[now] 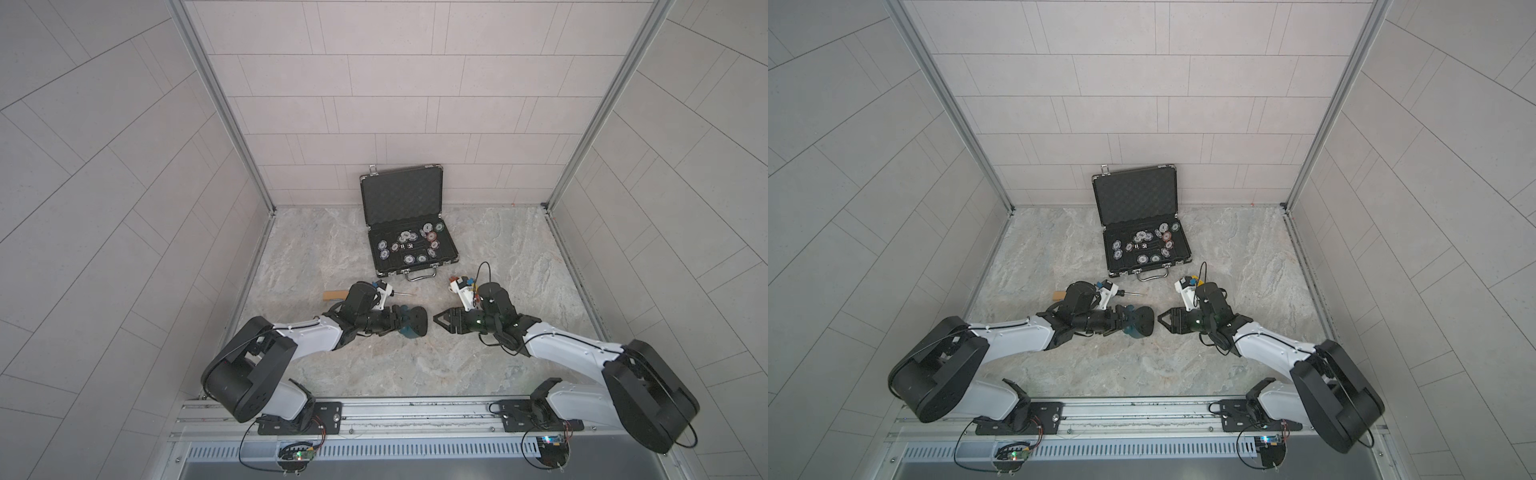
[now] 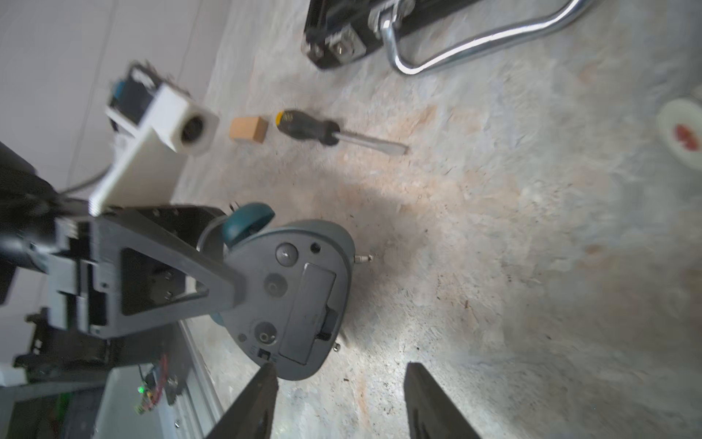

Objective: Remove the battery from the alarm
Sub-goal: Place the alarm at the center of the board, then remove the cover from the alarm.

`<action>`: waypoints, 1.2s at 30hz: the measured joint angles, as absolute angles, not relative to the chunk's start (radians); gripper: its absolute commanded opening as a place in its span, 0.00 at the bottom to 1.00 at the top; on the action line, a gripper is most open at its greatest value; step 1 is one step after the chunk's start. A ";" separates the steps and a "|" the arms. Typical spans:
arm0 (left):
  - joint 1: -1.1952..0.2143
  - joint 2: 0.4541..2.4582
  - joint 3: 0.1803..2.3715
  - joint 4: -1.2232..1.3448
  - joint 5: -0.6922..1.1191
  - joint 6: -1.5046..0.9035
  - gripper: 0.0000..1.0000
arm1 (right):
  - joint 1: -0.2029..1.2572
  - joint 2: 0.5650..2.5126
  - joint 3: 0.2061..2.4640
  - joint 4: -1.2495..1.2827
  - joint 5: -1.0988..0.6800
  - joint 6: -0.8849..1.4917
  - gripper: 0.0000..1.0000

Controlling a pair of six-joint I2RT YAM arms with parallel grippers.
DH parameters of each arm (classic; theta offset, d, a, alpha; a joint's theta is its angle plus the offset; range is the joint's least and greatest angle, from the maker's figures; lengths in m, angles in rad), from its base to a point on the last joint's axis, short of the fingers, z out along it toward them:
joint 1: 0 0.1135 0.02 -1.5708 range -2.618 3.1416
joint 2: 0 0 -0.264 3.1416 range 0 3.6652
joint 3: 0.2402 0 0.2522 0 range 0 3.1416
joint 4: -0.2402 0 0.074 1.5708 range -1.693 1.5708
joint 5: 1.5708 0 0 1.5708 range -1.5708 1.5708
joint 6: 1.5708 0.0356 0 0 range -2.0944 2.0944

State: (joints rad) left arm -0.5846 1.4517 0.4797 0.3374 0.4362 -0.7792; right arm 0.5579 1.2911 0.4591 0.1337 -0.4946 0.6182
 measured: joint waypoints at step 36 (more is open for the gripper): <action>-0.576 1.328 0.423 0.148 0.275 -0.770 0.65 | 0.651 1.586 0.762 -0.028 -0.465 0.633 0.25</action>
State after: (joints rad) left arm -0.5758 1.3277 0.4232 0.1478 0.2749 -0.7696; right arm 0.6506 1.5860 0.7620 -0.0284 -0.4652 0.6334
